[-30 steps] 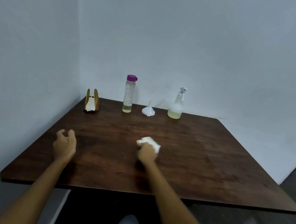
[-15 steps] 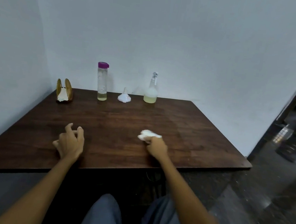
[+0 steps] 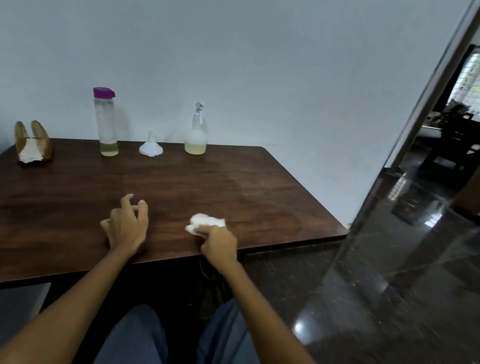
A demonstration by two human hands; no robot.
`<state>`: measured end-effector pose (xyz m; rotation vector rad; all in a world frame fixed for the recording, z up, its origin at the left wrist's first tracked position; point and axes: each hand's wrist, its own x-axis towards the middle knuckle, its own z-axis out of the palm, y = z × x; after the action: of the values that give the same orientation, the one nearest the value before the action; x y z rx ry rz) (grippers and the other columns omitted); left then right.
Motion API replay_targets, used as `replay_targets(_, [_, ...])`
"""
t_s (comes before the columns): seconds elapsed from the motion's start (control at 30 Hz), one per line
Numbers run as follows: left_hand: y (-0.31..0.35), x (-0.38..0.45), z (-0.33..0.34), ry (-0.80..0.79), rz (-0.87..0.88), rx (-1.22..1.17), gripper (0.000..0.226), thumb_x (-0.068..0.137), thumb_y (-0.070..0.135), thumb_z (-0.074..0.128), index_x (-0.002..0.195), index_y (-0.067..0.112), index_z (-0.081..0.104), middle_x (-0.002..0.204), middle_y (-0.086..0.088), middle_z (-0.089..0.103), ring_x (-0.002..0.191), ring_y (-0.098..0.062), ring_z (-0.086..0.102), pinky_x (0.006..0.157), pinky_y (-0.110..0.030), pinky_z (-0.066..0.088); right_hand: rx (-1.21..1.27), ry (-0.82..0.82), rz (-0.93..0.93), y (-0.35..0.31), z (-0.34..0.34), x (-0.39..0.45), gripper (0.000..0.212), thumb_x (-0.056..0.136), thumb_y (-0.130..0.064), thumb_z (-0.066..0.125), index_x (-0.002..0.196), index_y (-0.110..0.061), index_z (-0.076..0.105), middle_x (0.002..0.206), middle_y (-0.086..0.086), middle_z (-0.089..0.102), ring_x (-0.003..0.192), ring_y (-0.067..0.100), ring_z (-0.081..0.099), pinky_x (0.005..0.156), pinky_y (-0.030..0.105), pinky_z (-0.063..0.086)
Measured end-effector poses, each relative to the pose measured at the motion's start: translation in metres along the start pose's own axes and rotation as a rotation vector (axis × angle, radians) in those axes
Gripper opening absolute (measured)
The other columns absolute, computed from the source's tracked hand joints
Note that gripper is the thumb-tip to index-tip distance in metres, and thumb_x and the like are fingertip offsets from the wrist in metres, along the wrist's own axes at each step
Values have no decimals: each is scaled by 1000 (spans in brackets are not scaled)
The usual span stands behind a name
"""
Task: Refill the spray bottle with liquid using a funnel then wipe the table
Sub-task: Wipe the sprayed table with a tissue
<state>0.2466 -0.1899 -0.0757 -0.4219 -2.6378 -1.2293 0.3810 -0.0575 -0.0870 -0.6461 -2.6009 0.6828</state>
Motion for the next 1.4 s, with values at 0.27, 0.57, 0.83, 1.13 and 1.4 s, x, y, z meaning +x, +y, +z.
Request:
replay_targets(0.27, [45, -28, 27, -54, 129, -105, 40, 98, 29, 41, 132, 8, 48, 113, -9, 69, 117, -33, 53, 103, -46, 29, -253, 196, 346, 88, -69, -11, 33, 95, -15, 46, 123, -20, 63, 127, 9, 62, 119, 28, 55, 94, 32, 44])
replay_targets(0.57, [89, -65, 48, -224, 195, -353, 38, 97, 23, 43, 132, 7, 49, 110, -9, 70, 111, -31, 57, 102, -44, 39, -512, 110, 198, 57, -60, -15, 16, 98, -11, 40, 88, -13, 52, 109, 15, 62, 103, 32, 60, 86, 38, 44])
replay_targets(0.83, [123, -108, 70, -509, 407, -399, 28, 95, 19, 46, 115, 9, 62, 90, -8, 75, 89, -27, 68, 80, -35, 53, -326, 298, 501, 80, -94, -36, 21, 85, 0, 54, 101, 2, 67, 105, 23, 68, 99, 38, 63, 82, 39, 50])
replay_targets(1.13, [153, -179, 128, -915, 505, -201, 21, 89, 16, 50, 97, 11, 68, 88, -6, 76, 95, -23, 68, 85, -32, 53, 155, 504, 860, 174, -115, -144, 19, 78, 2, 61, 90, 0, 76, 95, 21, 74, 94, 30, 68, 81, 27, 49])
replay_targets(1.4, [151, -288, 191, -1120, 493, 51, 24, 89, 18, 50, 99, 6, 68, 104, -15, 71, 101, -31, 65, 88, -39, 52, 298, 409, 1105, 264, -59, -253, 16, 84, 2, 61, 89, 5, 75, 97, 25, 72, 97, 35, 66, 92, 40, 51])
